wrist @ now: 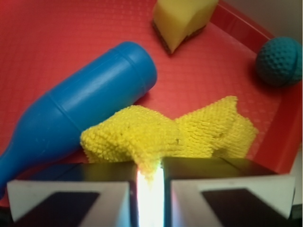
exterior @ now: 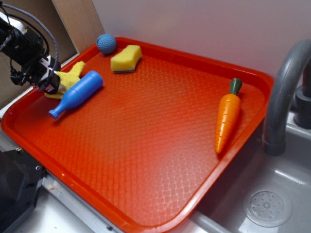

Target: Grab the yellow cloth.

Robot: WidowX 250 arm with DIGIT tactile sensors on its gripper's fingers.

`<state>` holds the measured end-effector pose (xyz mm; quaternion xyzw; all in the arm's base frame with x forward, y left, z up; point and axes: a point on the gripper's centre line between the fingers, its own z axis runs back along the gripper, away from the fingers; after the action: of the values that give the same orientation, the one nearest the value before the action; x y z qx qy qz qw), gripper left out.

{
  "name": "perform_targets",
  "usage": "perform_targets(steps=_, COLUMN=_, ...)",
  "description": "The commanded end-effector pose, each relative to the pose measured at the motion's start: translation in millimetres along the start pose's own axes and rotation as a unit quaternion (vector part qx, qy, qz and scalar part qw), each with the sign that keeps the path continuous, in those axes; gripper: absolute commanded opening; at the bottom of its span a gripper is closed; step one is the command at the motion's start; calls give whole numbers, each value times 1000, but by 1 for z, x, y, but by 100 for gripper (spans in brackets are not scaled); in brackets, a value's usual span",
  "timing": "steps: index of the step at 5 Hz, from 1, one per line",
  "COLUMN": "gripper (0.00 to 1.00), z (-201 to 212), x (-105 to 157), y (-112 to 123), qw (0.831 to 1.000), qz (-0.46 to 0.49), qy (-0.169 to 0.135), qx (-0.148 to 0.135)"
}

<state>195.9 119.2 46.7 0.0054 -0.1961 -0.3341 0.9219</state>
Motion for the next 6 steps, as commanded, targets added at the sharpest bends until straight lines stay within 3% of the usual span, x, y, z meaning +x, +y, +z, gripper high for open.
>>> perform_targets(steps=1, gripper=0, z=27, x=9, y=0, qw=999, qz=14, qy=2, qx=45)
perform_targets(steps=2, gripper=0, z=78, x=24, y=-11, qw=987, qz=129, qy=3, qx=99)
perform_targets(steps=3, gripper=0, z=122, x=53, y=-19, qw=963, qz=239, qy=40, qx=122)
perform_targets(steps=4, gripper=0, z=159, x=101, y=-30, qw=957, qz=261, qy=62, qx=112)
perform_targets(steps=5, gripper=0, z=192, x=127, y=-32, qw=961, qz=258, qy=50, qx=88)
perform_targets(steps=6, gripper=0, z=180, x=130, y=-32, qw=969, qz=244, qy=0, qx=-34)
